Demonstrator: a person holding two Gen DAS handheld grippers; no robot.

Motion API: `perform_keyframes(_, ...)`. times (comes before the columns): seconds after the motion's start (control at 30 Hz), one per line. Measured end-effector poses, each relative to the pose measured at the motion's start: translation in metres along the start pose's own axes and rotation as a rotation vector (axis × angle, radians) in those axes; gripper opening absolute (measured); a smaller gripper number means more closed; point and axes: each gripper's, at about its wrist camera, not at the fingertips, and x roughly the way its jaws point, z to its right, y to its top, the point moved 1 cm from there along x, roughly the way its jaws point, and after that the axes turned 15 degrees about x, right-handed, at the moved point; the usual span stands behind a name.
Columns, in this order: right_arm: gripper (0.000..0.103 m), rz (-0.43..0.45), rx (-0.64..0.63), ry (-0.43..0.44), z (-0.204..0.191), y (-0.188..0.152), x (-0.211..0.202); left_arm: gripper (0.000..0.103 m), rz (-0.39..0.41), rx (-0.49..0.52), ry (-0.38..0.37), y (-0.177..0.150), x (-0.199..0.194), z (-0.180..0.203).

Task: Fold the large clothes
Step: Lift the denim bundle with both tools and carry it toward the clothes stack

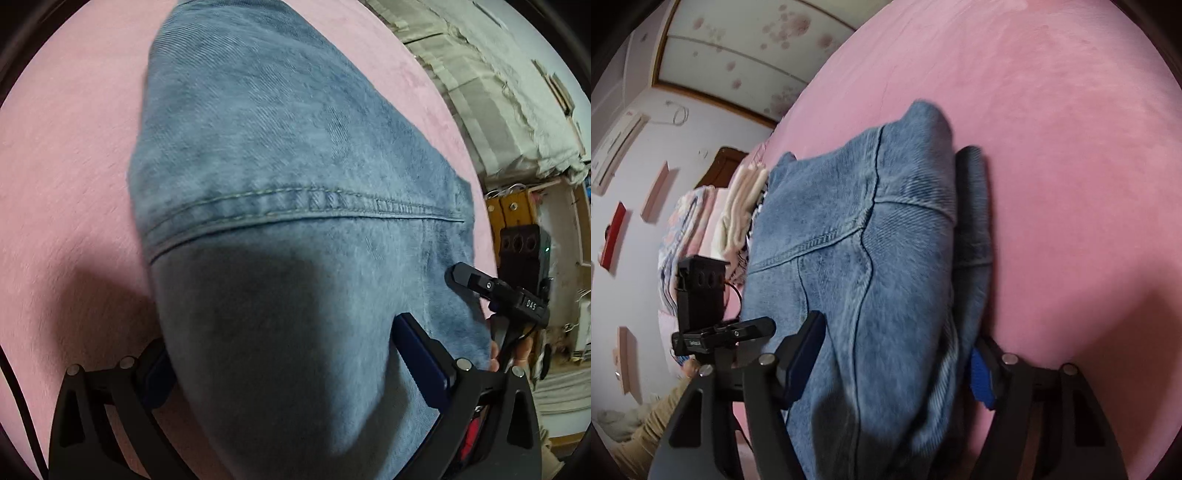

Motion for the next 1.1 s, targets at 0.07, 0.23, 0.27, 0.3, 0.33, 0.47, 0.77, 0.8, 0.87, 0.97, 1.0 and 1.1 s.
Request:
perform_keyframes(0.07,0.070,-0.011,-0.026,-0.023,-0.002,-0.001,0.004,0.103,-0.004,0.000,0.014,0.002,0.002,0.001)
perform_keyframes(0.23,0.064,-0.016,-0.039,-0.063,-0.006,-0.001,0.008,0.103,-0.010,-0.003,0.004,0.006,0.004,0.003)
perform_keyframes(0.27,0.051,-0.012,-0.047,-0.082,-0.009,-0.002,0.010,0.103,-0.013,0.000,0.009,0.006,0.004,0.004)
perform_keyframes(0.3,0.043,-0.007,-0.058,-0.088,-0.012,-0.004,0.010,0.103,-0.007,-0.008,0.020,0.007,0.004,0.005)
perform_keyframes(0.33,0.040,0.008,-0.059,-0.095,-0.015,-0.006,0.011,0.102,0.006,-0.012,0.042,0.007,0.005,0.008)
perform_keyframes(0.47,0.024,0.081,-0.105,-0.175,-0.037,-0.018,0.006,0.085,0.056,-0.010,0.123,0.007,0.001,0.021)
perform_keyframes(0.77,0.018,0.250,-0.315,-0.301,-0.120,-0.062,-0.024,0.047,0.151,0.120,0.252,0.004,-0.051,0.074)
perform_keyframes(0.8,0.018,0.256,-0.327,-0.300,-0.129,-0.068,-0.028,0.046,0.162,0.140,0.263,0.002,-0.063,0.081)
perform_keyframes(0.87,0.018,0.268,-0.348,-0.293,-0.146,-0.080,-0.038,0.046,0.177,0.173,0.275,-0.002,-0.087,0.087)
perform_keyframes(0.97,0.018,0.263,-0.350,-0.234,-0.171,-0.093,-0.053,0.046,0.195,0.200,0.285,-0.010,-0.137,0.087)
perform_keyframes(1.0,0.018,0.252,-0.355,-0.202,-0.186,-0.097,-0.056,0.046,0.199,0.207,0.293,-0.014,-0.155,0.084)
perform_keyframes(1.1,0.018,0.230,-0.374,-0.136,-0.229,-0.100,-0.052,0.046,0.213,0.199,0.331,-0.028,-0.219,0.056)
